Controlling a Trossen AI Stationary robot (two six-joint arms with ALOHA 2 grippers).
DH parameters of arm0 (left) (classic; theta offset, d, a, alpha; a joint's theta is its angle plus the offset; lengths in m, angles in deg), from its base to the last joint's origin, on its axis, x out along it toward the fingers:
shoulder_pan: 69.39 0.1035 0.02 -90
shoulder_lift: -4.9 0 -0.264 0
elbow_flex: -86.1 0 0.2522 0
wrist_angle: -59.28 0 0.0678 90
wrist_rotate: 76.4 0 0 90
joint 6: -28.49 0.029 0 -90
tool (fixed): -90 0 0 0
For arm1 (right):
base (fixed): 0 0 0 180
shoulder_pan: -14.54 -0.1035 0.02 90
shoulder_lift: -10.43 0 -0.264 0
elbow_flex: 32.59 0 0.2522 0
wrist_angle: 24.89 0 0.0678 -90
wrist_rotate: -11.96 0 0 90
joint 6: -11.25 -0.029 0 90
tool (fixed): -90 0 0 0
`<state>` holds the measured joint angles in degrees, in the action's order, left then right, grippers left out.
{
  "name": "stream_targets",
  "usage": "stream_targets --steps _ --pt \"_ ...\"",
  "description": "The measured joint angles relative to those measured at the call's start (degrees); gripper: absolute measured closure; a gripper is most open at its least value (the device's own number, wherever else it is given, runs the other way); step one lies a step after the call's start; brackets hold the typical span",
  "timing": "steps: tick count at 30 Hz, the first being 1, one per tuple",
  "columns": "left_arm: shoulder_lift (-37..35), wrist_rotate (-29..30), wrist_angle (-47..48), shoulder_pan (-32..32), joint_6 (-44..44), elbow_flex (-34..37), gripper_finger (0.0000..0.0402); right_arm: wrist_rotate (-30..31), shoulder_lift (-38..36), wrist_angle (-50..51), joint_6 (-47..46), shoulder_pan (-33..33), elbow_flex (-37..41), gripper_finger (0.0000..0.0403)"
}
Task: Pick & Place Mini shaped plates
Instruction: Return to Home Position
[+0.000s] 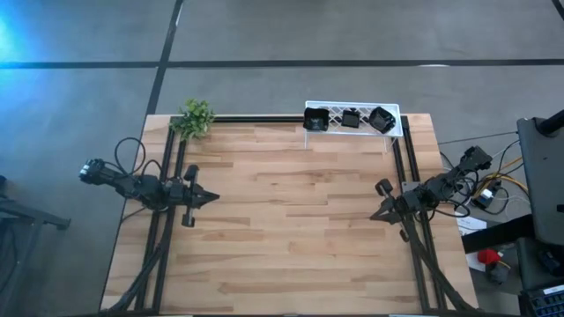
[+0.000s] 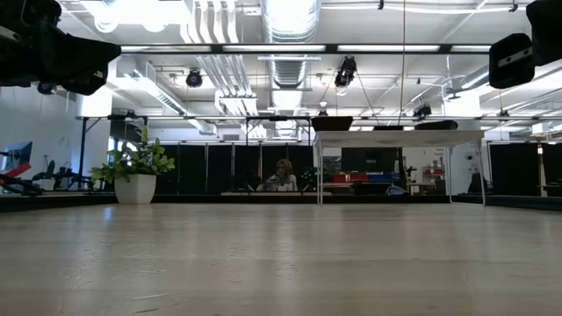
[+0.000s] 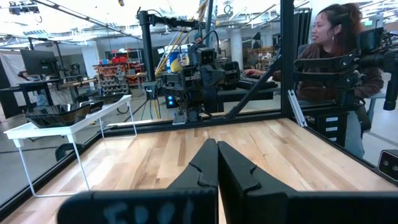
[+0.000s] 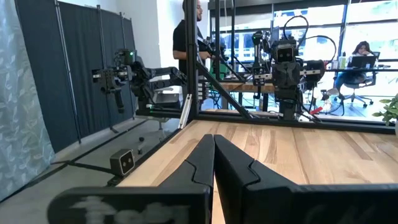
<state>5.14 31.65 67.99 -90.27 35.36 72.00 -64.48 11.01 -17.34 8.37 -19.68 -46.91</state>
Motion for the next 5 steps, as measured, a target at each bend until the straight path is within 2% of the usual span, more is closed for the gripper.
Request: stream_targets --steps 5 --pt "0.0 0.01 -0.01 -0.01 0.0 0.0 0.0401 0.0 -0.02 0.0 -0.02 0.0 0.0 0.0394"
